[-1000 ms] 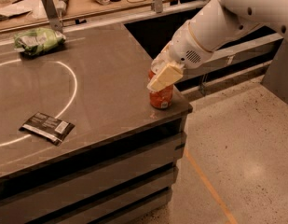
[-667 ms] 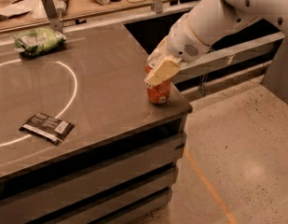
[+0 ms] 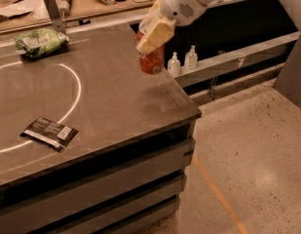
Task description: Move coke can near green jalapeno chip bag
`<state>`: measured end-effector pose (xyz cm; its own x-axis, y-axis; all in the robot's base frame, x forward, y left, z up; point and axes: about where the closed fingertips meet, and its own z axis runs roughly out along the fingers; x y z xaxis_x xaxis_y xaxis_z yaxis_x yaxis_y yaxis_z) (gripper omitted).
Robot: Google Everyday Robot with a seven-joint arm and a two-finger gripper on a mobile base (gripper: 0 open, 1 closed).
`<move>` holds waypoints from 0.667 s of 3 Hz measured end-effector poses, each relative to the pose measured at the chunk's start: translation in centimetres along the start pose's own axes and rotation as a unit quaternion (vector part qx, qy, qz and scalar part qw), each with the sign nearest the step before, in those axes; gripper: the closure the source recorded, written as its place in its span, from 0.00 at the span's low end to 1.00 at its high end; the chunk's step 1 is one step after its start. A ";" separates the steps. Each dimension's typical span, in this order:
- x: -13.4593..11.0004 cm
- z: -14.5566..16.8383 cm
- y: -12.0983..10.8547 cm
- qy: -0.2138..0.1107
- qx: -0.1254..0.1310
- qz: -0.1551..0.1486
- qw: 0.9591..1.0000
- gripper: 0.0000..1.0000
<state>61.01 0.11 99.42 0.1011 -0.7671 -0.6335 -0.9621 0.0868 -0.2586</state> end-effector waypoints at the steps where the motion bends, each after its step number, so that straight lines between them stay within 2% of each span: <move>1: -4.9 0.5 -3.8 -0.019 0.014 -0.008 1.000 1.00; 2: -11.5 2.8 -6.2 -0.046 0.024 0.004 0.999 1.00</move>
Offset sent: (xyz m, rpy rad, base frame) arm 0.0871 0.1480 0.0978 0.1446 -0.0348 -0.0632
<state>66.52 10.13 106.28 0.1178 -0.7042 -0.7002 -0.9498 0.1259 -0.2865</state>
